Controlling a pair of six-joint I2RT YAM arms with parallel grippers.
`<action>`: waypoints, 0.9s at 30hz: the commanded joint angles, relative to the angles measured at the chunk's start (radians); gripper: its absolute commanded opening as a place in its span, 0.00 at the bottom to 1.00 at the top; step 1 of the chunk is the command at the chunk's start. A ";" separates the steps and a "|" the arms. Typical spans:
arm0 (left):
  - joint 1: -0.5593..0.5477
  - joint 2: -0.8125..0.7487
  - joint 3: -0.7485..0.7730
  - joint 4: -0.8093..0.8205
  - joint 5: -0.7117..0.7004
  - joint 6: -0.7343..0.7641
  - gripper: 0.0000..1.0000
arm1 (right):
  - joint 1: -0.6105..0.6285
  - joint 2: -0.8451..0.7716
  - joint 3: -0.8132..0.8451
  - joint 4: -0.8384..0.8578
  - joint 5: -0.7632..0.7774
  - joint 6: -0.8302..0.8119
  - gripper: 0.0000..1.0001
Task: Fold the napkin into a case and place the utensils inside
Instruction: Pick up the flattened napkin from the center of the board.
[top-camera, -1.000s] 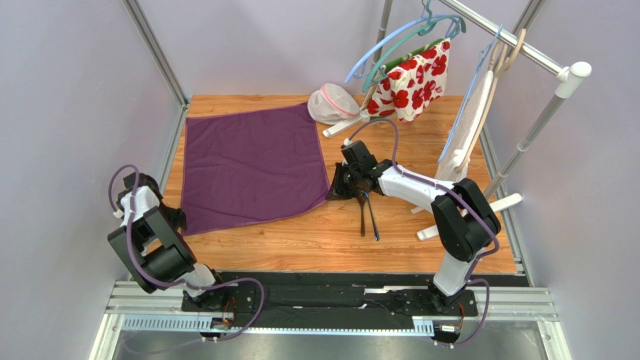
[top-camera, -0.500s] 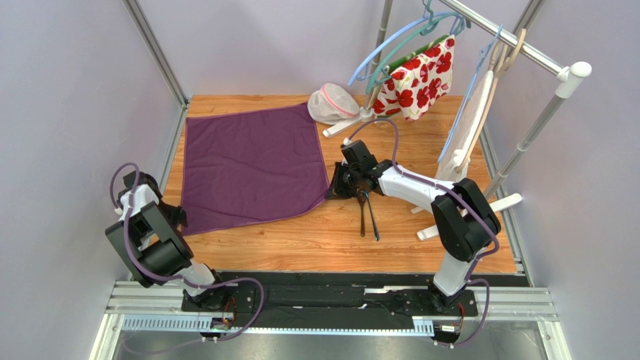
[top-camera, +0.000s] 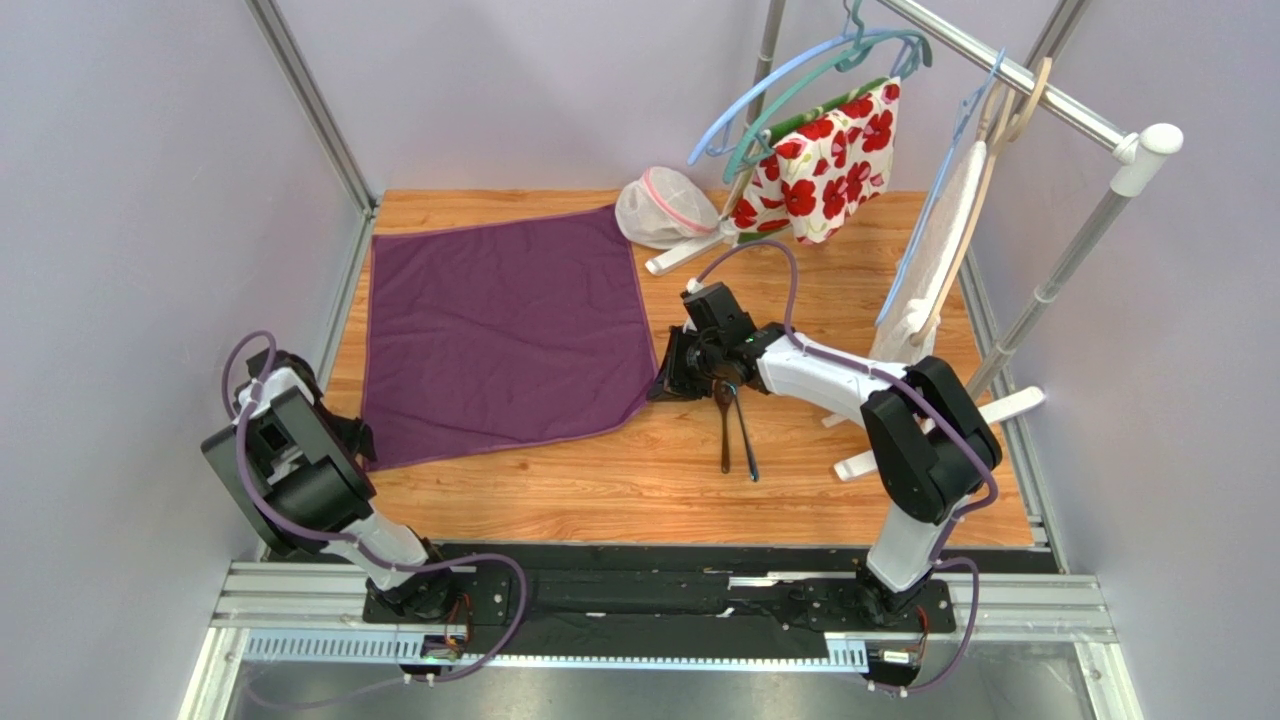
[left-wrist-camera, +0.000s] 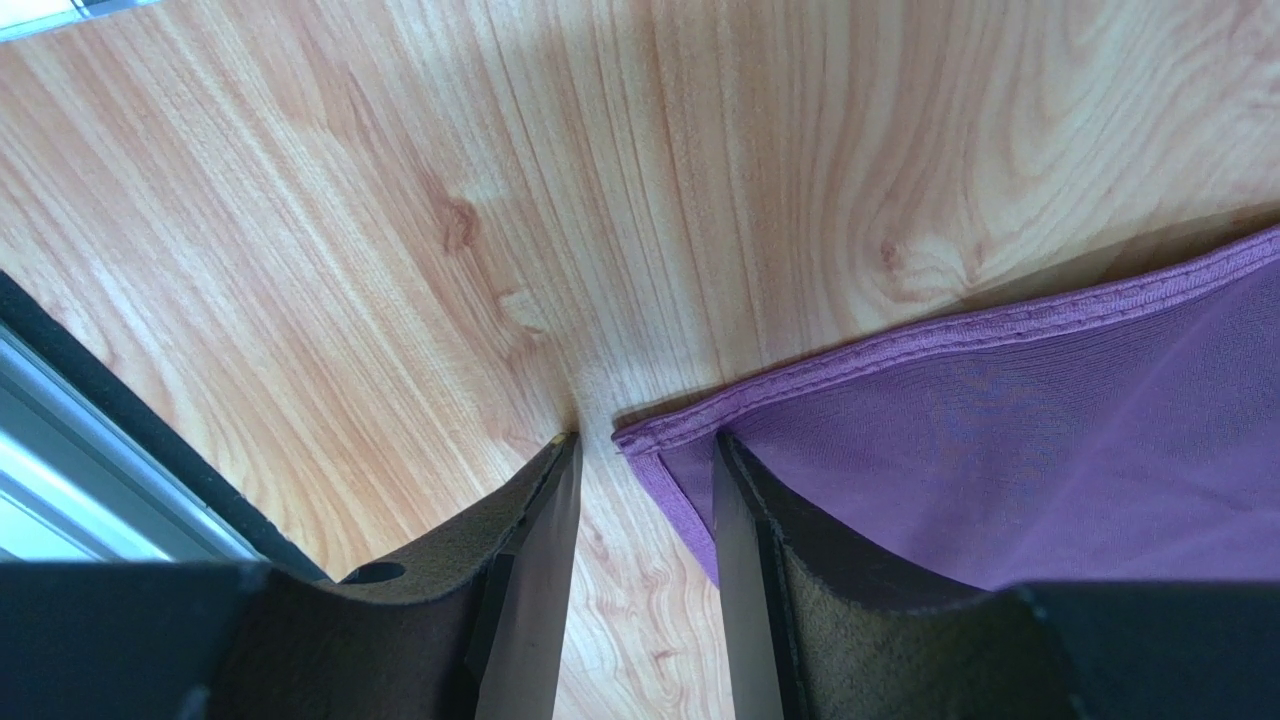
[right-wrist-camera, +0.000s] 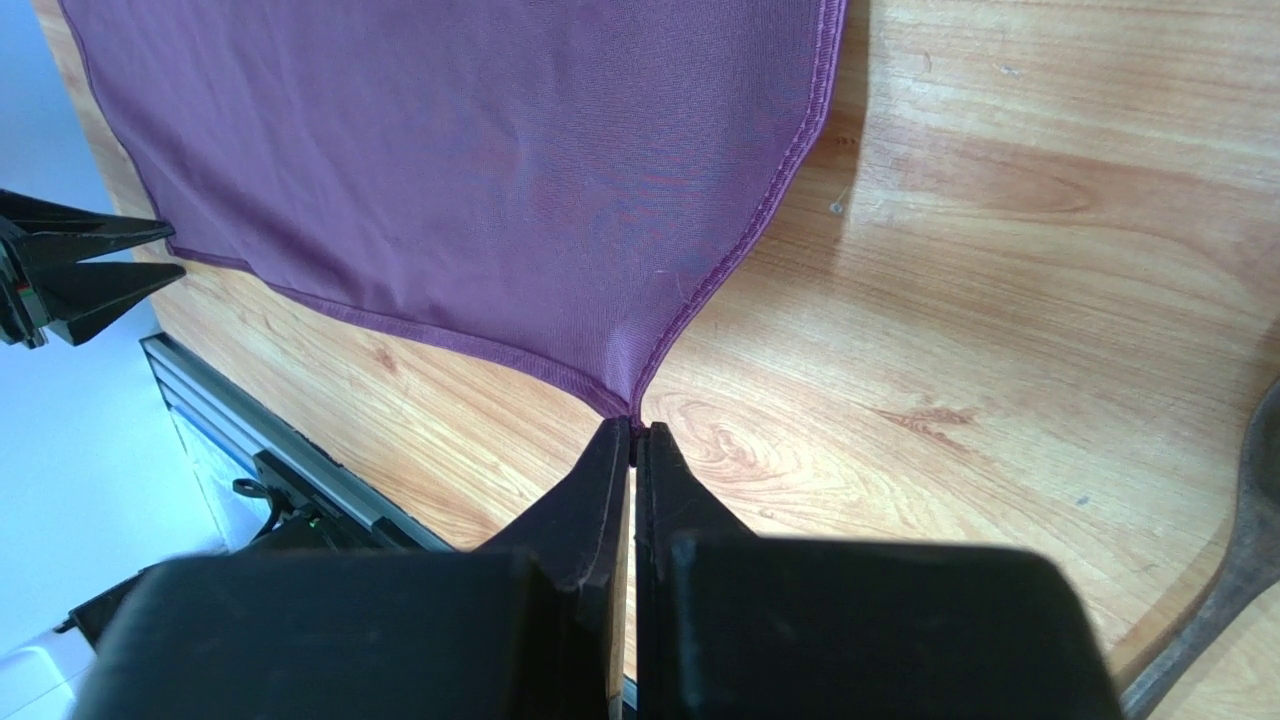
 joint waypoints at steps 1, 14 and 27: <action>0.019 0.007 -0.001 0.048 0.003 0.006 0.47 | -0.006 -0.023 -0.006 0.061 -0.021 0.021 0.00; 0.064 -0.033 -0.090 0.191 0.047 0.003 0.09 | -0.007 -0.071 -0.058 0.101 -0.014 0.043 0.00; 0.059 -0.382 -0.071 0.183 0.151 0.000 0.00 | 0.042 -0.158 -0.017 0.006 0.021 -0.219 0.00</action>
